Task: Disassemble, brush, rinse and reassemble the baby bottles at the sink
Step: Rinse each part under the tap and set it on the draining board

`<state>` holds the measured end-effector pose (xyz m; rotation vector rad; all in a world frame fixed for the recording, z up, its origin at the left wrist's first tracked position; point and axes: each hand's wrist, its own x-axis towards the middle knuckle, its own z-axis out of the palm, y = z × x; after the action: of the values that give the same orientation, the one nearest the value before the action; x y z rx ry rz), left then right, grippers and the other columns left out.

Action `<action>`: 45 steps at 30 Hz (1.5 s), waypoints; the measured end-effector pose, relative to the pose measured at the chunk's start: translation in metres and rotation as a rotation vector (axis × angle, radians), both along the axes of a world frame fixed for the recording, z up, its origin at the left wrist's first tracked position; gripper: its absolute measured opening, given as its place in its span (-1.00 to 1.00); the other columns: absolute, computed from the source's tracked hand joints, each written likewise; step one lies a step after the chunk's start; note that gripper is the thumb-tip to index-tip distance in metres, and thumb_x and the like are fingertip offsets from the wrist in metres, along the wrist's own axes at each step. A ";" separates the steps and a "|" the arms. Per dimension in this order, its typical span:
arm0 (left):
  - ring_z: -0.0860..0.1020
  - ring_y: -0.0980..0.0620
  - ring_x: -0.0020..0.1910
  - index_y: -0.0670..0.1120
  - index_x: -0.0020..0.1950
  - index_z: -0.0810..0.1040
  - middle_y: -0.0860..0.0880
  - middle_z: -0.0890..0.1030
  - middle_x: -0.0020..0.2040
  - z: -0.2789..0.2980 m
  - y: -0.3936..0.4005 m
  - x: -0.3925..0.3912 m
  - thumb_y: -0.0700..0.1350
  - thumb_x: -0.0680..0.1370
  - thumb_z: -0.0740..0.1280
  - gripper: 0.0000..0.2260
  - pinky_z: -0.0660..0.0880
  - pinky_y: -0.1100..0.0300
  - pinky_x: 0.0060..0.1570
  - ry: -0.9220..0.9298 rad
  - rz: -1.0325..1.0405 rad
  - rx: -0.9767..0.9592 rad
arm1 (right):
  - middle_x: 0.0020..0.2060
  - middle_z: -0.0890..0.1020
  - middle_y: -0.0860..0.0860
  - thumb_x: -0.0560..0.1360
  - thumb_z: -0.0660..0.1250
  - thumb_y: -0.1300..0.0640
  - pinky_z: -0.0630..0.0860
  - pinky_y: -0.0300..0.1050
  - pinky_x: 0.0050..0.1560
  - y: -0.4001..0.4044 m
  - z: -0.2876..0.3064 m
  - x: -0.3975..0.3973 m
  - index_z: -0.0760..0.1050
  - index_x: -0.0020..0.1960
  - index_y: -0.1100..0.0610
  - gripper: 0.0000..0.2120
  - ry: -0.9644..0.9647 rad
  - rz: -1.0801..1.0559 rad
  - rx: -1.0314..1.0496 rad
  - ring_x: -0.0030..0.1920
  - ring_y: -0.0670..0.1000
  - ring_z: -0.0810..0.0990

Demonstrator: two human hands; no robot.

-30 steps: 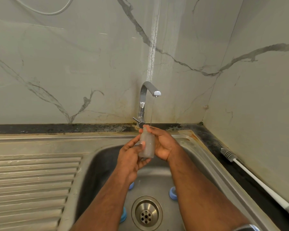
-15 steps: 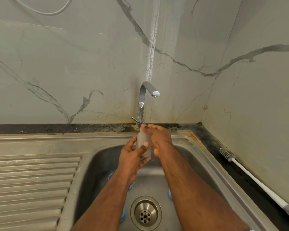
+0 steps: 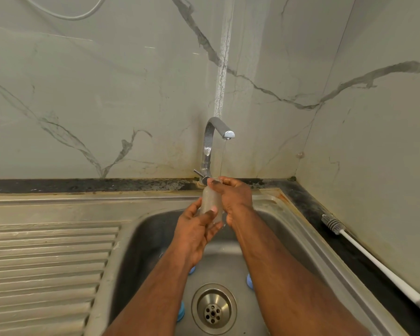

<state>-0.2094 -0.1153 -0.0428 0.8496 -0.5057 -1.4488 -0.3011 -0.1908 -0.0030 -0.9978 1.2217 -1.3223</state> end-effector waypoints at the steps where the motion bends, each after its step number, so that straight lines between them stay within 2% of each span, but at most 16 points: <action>1: 0.69 -0.18 0.12 -0.11 0.44 0.49 -0.21 0.63 0.26 -0.001 -0.002 0.002 -0.32 0.59 0.37 -0.58 0.68 -0.03 0.04 0.013 0.001 -0.006 | 0.00 0.70 0.01 0.34 0.63 0.04 0.65 0.00 0.06 0.002 -0.002 0.001 0.63 0.12 0.12 -0.59 0.032 -0.005 -0.027 0.01 0.02 0.67; 6: 0.70 -0.12 0.12 -0.02 0.43 0.53 -0.16 0.66 0.23 -0.006 -0.001 0.005 -0.36 0.60 0.32 -0.56 0.65 -0.10 0.12 -0.075 -0.073 0.005 | 0.01 0.67 0.00 0.38 0.58 0.03 0.63 0.12 0.12 0.016 -0.005 -0.009 0.55 0.14 0.02 -0.61 0.294 0.262 -0.001 0.06 0.07 0.65; 9: 0.65 -0.07 0.16 0.05 0.35 0.57 -0.09 0.64 0.24 -0.007 -0.003 0.005 -0.37 0.58 0.30 -0.56 0.60 -0.19 0.16 -0.139 -0.024 0.063 | -0.01 0.62 -0.10 0.36 0.59 0.04 0.58 -0.06 0.04 0.022 -0.006 -0.015 0.48 0.14 -0.06 -0.57 0.440 0.155 -0.165 0.01 -0.04 0.60; 11: 0.59 -0.06 0.18 0.07 0.34 0.56 -0.04 0.61 0.20 -0.008 -0.006 0.006 -0.33 0.58 0.28 -0.59 0.60 -0.10 0.11 -0.179 0.053 0.117 | 0.03 0.63 -0.08 0.35 0.60 -0.01 0.55 -0.12 -0.02 0.025 -0.009 -0.017 0.49 0.18 -0.03 -0.52 0.479 0.126 -0.211 0.01 -0.03 0.60; 13: 0.53 -0.04 0.22 0.08 0.32 0.57 -0.02 0.57 0.23 -0.009 -0.007 0.007 -0.22 0.64 0.27 -0.68 0.55 0.01 0.00 -0.216 0.137 0.147 | 0.08 0.63 -0.04 0.34 0.60 -0.06 0.53 -0.14 -0.03 0.025 -0.009 -0.018 0.49 0.24 0.02 -0.46 0.556 0.115 -0.197 0.04 -0.02 0.59; 17: 0.52 -0.07 0.28 0.04 0.30 0.58 0.00 0.57 0.27 -0.011 -0.009 0.006 -0.07 0.66 0.33 -0.78 0.53 -0.03 0.13 -0.191 0.177 0.196 | 0.04 0.60 -0.09 0.35 0.59 -0.09 0.58 -0.09 0.02 0.024 -0.007 -0.020 0.49 0.25 0.01 -0.46 0.600 0.043 -0.238 0.02 -0.03 0.59; 19: 0.56 -0.06 0.20 0.02 0.26 0.59 -0.03 0.61 0.21 -0.012 -0.008 0.004 -0.05 0.65 0.33 -0.81 0.54 0.04 -0.02 -0.204 0.182 0.200 | 0.05 0.62 -0.10 0.35 0.59 -0.07 0.56 -0.10 0.05 0.025 -0.016 -0.019 0.50 0.25 0.00 -0.46 0.757 0.148 -0.185 0.03 -0.03 0.59; 21: 0.57 -0.04 0.13 0.04 0.19 0.58 -0.02 0.61 0.15 -0.012 -0.010 0.003 -0.04 0.65 0.33 -0.87 0.52 0.09 -0.12 -0.218 0.179 0.199 | -0.01 0.59 -0.15 0.36 0.59 -0.06 0.49 -0.21 -0.03 0.026 -0.015 -0.016 0.49 0.23 -0.01 -0.49 0.709 0.108 -0.222 -0.01 -0.09 0.57; 23: 0.59 -0.09 0.14 0.04 0.17 0.58 -0.04 0.60 0.15 -0.013 -0.011 0.006 -0.04 0.65 0.34 -0.88 0.60 0.02 -0.07 -0.224 0.163 0.231 | -0.04 0.57 -0.18 0.37 0.59 -0.05 0.47 -0.27 -0.07 0.022 -0.011 -0.013 0.46 0.22 -0.04 -0.50 0.623 0.073 -0.267 -0.04 -0.13 0.56; 26: 0.64 -0.20 0.13 -0.07 0.25 0.56 -0.17 0.60 0.17 -0.016 -0.009 0.007 0.04 0.64 0.35 -0.74 0.67 -0.06 0.03 -0.193 0.096 0.275 | 0.08 0.61 -0.07 0.35 0.60 -0.05 0.55 -0.13 0.04 0.022 -0.017 -0.010 0.48 0.28 0.02 -0.43 0.695 0.146 -0.217 0.08 -0.02 0.59; 29: 0.71 -0.22 0.04 -0.18 0.23 0.53 -0.29 0.67 0.11 -0.013 -0.006 0.009 0.14 0.63 0.35 -0.60 0.67 -0.08 0.06 -0.053 -0.022 0.268 | 0.07 0.61 -0.09 0.32 0.62 0.01 0.57 -0.10 0.03 0.024 -0.020 -0.010 0.49 0.24 -0.01 -0.45 0.528 0.106 -0.236 0.06 -0.04 0.59; 32: 0.73 -0.16 -0.03 -0.21 0.19 0.60 -0.28 0.71 0.02 -0.007 -0.003 0.011 0.06 0.62 0.38 -0.65 0.68 0.01 -0.01 -0.006 -0.020 0.194 | 0.06 0.64 -0.04 0.31 0.64 0.08 0.62 -0.07 0.02 0.036 -0.024 -0.013 0.50 0.17 -0.03 -0.50 0.335 0.197 -0.172 0.08 -0.01 0.62; 36: 0.72 -0.13 0.02 -0.11 0.28 0.56 -0.19 0.70 0.10 -0.003 -0.004 0.015 -0.21 0.56 0.45 -0.70 0.67 0.03 -0.06 -0.182 0.080 0.099 | 0.14 0.63 0.06 0.45 0.52 0.11 0.64 0.03 0.07 0.049 -0.025 -0.025 0.53 0.22 0.04 -0.63 0.283 0.245 -0.014 0.09 0.06 0.62; 39: 0.70 -0.09 0.08 -0.04 0.29 0.57 -0.10 0.68 0.19 0.006 -0.001 0.012 -0.29 0.50 0.50 -0.61 0.67 -0.04 0.02 -0.367 0.071 -0.012 | 0.22 0.60 0.06 0.46 0.46 0.26 0.64 0.08 0.11 0.055 -0.019 -0.037 0.44 0.39 0.02 -0.46 0.429 0.273 -0.035 0.12 0.05 0.61; 42: 0.64 -0.03 0.17 0.00 0.35 0.56 0.03 0.65 0.21 0.017 0.007 0.007 -0.36 0.45 0.52 -0.47 0.65 -0.07 0.11 -0.527 0.076 -0.102 | 0.20 0.61 0.05 0.40 0.53 0.26 0.63 -0.07 0.03 0.061 -0.010 -0.046 0.38 0.45 0.03 -0.33 0.501 0.308 -0.101 0.08 -0.02 0.61; 45: 0.61 -0.03 0.22 -0.01 0.37 0.54 -0.02 0.64 0.24 0.025 0.016 0.011 -0.40 0.45 0.50 -0.44 0.64 0.03 0.09 -0.580 0.074 -0.169 | 0.18 0.61 0.04 0.33 0.60 0.24 0.60 -0.16 0.01 0.066 0.000 -0.046 0.39 0.44 0.06 -0.26 0.547 0.322 -0.179 0.10 -0.04 0.60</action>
<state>-0.1987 -0.0995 -0.0183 1.1390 -1.0040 -1.0613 -0.3470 -0.1249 -0.0032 -1.6848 1.2788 -0.9413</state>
